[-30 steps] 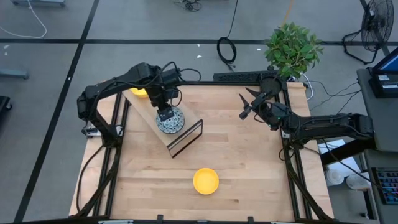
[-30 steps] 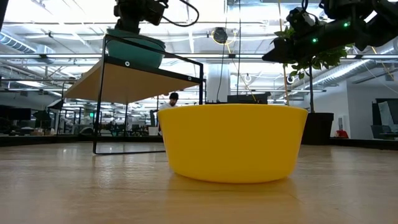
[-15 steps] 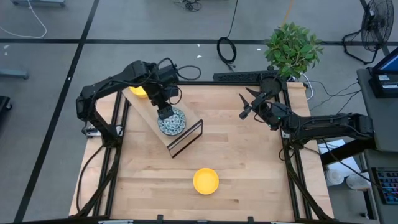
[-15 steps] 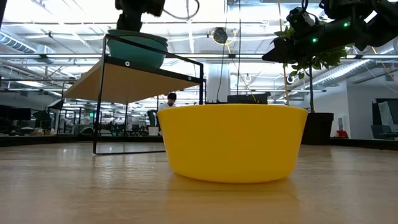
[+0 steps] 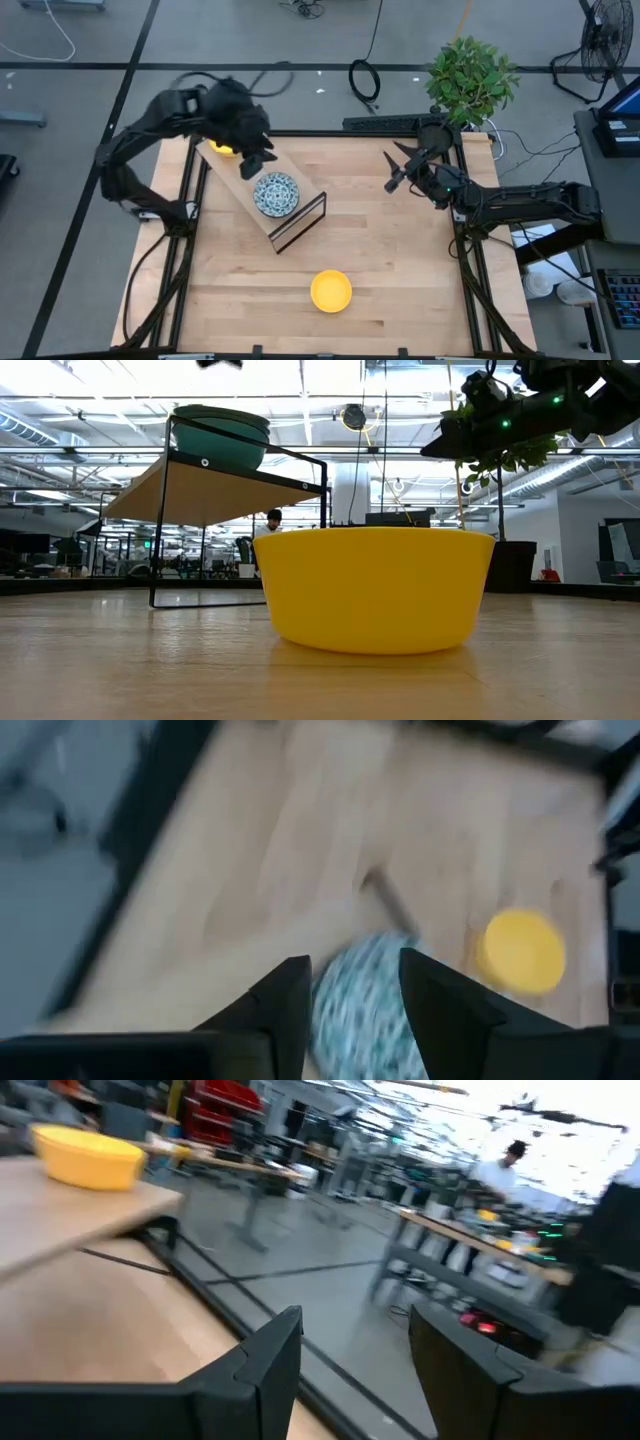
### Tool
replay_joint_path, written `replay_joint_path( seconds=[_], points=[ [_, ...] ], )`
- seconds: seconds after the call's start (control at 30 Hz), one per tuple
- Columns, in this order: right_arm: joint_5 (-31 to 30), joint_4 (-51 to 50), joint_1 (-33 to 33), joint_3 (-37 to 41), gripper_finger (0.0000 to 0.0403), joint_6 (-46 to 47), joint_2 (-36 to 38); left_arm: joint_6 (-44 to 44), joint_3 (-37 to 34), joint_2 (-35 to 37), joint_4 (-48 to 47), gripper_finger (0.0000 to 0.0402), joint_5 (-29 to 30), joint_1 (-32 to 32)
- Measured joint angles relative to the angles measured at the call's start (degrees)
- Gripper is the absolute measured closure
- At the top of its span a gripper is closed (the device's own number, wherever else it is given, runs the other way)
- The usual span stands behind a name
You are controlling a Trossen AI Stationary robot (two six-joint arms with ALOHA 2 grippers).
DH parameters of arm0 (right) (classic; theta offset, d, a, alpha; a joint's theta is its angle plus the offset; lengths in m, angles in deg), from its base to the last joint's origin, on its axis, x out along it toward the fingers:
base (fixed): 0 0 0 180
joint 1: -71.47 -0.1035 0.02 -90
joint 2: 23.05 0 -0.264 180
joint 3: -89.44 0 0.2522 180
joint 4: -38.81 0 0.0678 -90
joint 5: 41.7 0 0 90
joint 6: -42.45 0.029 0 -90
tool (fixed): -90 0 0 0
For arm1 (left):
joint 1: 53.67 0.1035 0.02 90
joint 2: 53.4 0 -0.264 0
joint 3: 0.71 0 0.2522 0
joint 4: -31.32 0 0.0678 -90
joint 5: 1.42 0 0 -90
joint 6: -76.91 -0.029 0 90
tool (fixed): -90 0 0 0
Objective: Pick & Place Mini bowls
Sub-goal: Stack the yellow bowl on the yellow bowls on the shelf
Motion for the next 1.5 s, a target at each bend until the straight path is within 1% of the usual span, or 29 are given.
replay_joint_path(
  seconds=[0.1,0.17,0.23,0.3,0.37,0.43,0.53,0.67,0.73,0.83,0.97,1.1,1.17,1.27,1.37,1.5],
  points=[
    [5.25,0.04,-0.01,0.0,0.0232,2.6,0.0,-4.35,-0.29,3.54,7.01,0.024,-0.04,-2.45],
    [10.7,0.06,-0.2,0.0,0.0232,4.75,0.0,-7.19,-1.65,5.56,10.95,0.0236,1.07,-4.95],
    [16.12,0.67,-1.17,0.0,0.0232,6.63,0.0,-9.77,-4.47,7.65,13.82,0.0233,2.77,-7.17],
    [19.76,1.3,-3.11,-0.17,0.0232,7.72,0.0,-11.08,-8.51,9.69,16.86,0.023,4.23,-9.6],
    [20.06,-0.44,-6.28,-1.15,0.0232,9.36,0.0,-11.53,-13.63,12.35,19.9,0.0227,6.25,-11.43],
    [19.91,-6.08,-9.94,-3.34,0.0232,11.27,0.02,-11.96,-19.74,15.9,25.24,0.0227,9.15,-13.22],
    [19.62,-20.9,-16.0,-9.54,0.0232,16.7,-0.51,-12.91,-30.4,22.16,36.57,0.0231,13.21,-15.1],
    [13.04,-39.79,-24.45,-20.44,0.0232,25.24,-5.37,-14.61,-44.08,30.61,53.07,0.0238,14.23,-16.37],
    [11.11,-46.35,-28.32,-25.91,0.0232,29.21,-9.71,-14.85,-49.96,34.42,59.74,0.0242,14.4,-17.07],
    [10.84,-56.01,-33.39,-34.55,0.0232,35.09,-18.34,-14.75,-57.83,38.99,66.08,0.0247,14.25,-18.51],
    [10.96,-68.19,-37.04,-46.93,0.0232,44.08,-32.25,-14.75,-65.87,43.26,73.13,0.0248,14.21,-21.75],
    [11.56,-80.38,-37.97,-58.38,0.0232,53.12,-44.47,-16.13,-70.07,45.21,77.82,0.0241,14.21,-26.14],
    [14.4,-83.58,-37.91,-62.23,0.0232,56.19,-49.13,-17.32,-70.81,45.3,77.9,0.0236,14.14,-28.32],
    [18.86,-83.29,-37.49,-64.24,0.0232,59.54,-53.71,-18.19,-70.86,45.1,78.14,0.0229,14.02,-30.6],
    [23.12,-82.25,-36.46,-64.35,0.0232,62.97,-56.41,-17.26,-70.86,45.17,78.48,0.0223,14.05,-31.6],
    [25.27,-82.65,-35.45,-64.35,0.0232,67.59,-58.61,-14.26,-70.86,45.1,77.83,0.0224,14.07,-31.84]
  ],
)
